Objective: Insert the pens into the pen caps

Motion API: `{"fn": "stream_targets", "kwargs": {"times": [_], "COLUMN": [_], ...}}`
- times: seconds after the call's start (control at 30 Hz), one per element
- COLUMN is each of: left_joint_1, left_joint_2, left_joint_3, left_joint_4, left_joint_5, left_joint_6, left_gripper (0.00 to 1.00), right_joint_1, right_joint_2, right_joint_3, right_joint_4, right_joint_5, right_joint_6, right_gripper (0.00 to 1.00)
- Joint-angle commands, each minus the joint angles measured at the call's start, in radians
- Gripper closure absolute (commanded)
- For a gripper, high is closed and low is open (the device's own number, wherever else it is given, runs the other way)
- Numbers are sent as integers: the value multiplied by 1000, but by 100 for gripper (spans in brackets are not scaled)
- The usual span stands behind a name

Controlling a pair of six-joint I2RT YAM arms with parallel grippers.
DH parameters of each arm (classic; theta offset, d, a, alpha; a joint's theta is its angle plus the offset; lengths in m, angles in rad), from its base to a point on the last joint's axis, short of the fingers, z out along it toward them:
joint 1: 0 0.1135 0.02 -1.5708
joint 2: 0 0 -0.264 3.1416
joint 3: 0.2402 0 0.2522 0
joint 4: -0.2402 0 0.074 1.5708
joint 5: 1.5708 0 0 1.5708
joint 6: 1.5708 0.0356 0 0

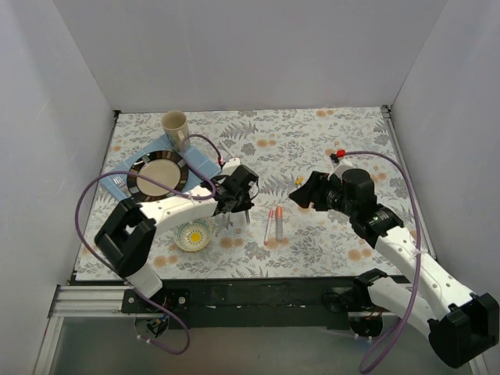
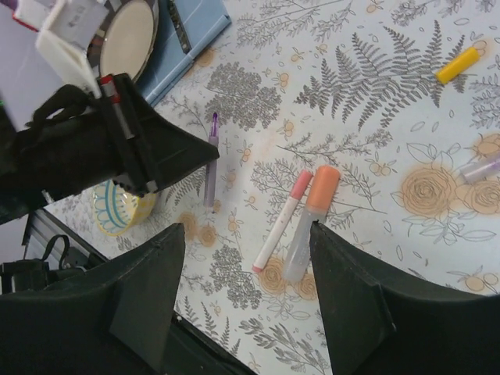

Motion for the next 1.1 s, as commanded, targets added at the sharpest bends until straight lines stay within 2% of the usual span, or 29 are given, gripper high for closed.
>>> {"fn": "stream_targets", "kwargs": {"times": [0.0,0.07,0.2,0.43,0.57,0.77,1.07], "left_joint_1": [3,3,1,1,1,1,1], "left_joint_2": [-231,-328,-426,-432,-432,-437,-449], "left_joint_3": [-126,-177,-271,-288,-285,-297,-332], "left_joint_4": [306,428,556,631,645,684,728], "left_joint_5": [201,287,448,500,511,534,543], "left_joint_6": [260,343,415,420,418,412,403], "left_gripper": [100,100,100,100,100,100,100], "right_joint_1": [0,-1,0,33,62,72,74], "right_joint_2": [67,99,177,283,305,300,273], "right_joint_3": [97,102,90,86,70,50,22], "right_joint_4": [159,244,434,525,527,542,567], "right_joint_5": [-77,-106,-294,-367,-343,-311,-242], "right_joint_6": [39,51,82,125,140,149,206], "right_gripper": [28,28,29,32,36,52,53]}}
